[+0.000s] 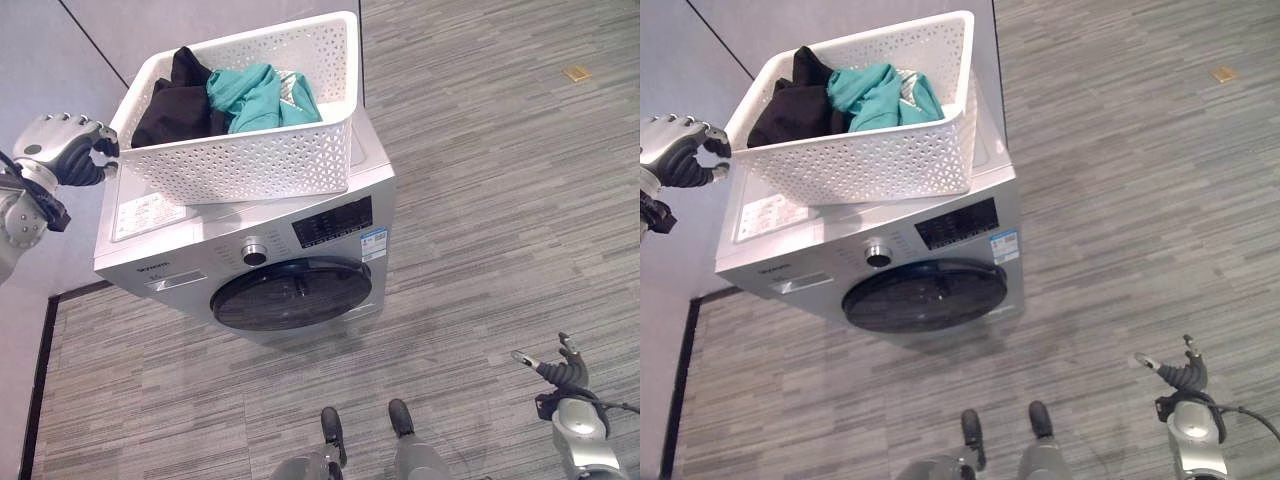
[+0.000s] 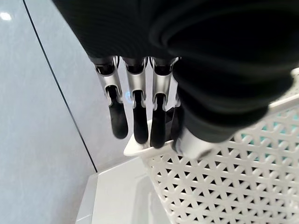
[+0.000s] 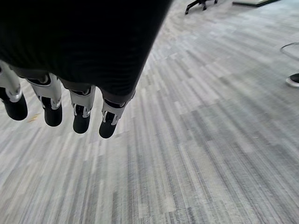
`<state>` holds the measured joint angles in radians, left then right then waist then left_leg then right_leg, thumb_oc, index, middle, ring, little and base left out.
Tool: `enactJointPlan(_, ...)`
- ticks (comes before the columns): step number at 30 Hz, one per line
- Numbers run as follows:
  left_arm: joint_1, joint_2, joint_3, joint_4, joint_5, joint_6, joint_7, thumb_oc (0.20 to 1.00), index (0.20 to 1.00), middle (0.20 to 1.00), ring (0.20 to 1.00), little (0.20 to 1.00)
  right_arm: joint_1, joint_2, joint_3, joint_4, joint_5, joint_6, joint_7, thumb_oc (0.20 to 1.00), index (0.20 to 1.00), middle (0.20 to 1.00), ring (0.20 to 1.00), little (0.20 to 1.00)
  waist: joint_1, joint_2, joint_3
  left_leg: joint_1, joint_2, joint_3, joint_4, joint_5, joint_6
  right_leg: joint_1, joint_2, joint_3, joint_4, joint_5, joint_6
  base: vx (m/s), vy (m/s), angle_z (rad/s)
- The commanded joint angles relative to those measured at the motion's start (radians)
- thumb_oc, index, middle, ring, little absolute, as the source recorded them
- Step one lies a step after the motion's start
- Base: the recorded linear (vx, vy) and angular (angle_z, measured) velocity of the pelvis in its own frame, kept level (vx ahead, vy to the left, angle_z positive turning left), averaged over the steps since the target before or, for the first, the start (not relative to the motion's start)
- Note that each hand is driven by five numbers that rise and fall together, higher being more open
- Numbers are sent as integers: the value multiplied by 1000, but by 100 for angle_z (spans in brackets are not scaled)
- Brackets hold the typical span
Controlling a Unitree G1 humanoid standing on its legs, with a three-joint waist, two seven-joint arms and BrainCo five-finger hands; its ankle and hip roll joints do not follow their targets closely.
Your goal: Grab the laundry basket,head to the washer,open it,put in the laundry and shut it.
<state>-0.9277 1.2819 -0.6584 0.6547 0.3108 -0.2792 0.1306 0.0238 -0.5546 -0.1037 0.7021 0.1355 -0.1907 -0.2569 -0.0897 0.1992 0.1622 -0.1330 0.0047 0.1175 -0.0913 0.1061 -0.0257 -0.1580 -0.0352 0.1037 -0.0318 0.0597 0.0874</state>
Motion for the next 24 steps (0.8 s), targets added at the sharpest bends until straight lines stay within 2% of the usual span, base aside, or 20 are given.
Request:
enactJointPlan(1, -94, -17, -6, 60, -54, 23, -2, 200, 200, 200, 200, 200, 8, -13, 16, -76, -26, -26, 3, 1000, 1000, 1000, 1000, 1000, 3, -70, -23, 3, -20, -64, 4, -75, -16, 31, -124, -41, -55, 7, 118, 0, 0, 0)
enactJointPlan(7, -143, -23, -44, 42, -51, 20, 3, 200, 200, 200, 200, 200, 24, -21, 17, -122, -59, -22, 4, 1000, 1000, 1000, 1000, 1000, 1, -63, -15, -1, -20, -72, 4, -73, -17, 31, -125, -43, -55, 3, 117, 9, -11, 1)
enactJointPlan(10, -161, -11, -62, 31, -42, 20, 0, 435, 435, 435, 435, 435, 31, -21, 17, -126, -66, -19, 7, 1000, 1000, 1000, 1000, 1000, 3, -55, -13, 0, -20, -72, 4, -73, -18, 32, -125, -43, -55, 2, 116, 0, 0, 0)
enactJointPlan(11, -169, -6, -69, 32, -39, 22, -2, 780, 780, 780, 780, 780, 35, -22, 16, -122, -69, -19, 5, 1000, 1000, 1000, 1000, 1000, 4, -52, -12, 0, -20, -73, 4, -73, -18, 33, -125, -43, -55, 1, 115, 0, 0, 0)
enactJointPlan(14, -186, 4, -84, 27, -37, 23, -6, 1000, 1000, 1000, 1000, 1000, 40, -16, 16, -111, -70, -16, 6, 1000, 1000, 1000, 1000, 1000, 7, -49, -12, 3, -18, -74, 4, -72, -19, 37, -124, -44, -55, 0, 115, 0, 0, 0)
enactJointPlan(18, -250, 47, -138, 5, -49, 20, -35, 1000, 1000, 1000, 1000, 1000, 63, -12, 19, -93, -76, -8, 25, 1000, 1000, 1000, 1000, 1000, 11, -39, -22, 10, -17, -81, 4, -73, -21, 49, -123, -54, -55, -9, 113, 14, -23, 2)
enactJointPlan(24, -286, 50, -161, 2, -53, 19, -27, 1000, 1000, 1000, 1000, 1000, 68, -8, 19, -97, -77, -9, 28, 1000, 1000, 1000, 1000, 1000, 14, -40, -24, 12, -17, -85, 4, -73, -22, 52, -123, -59, -55, -12, 112, -1, -13, 4)
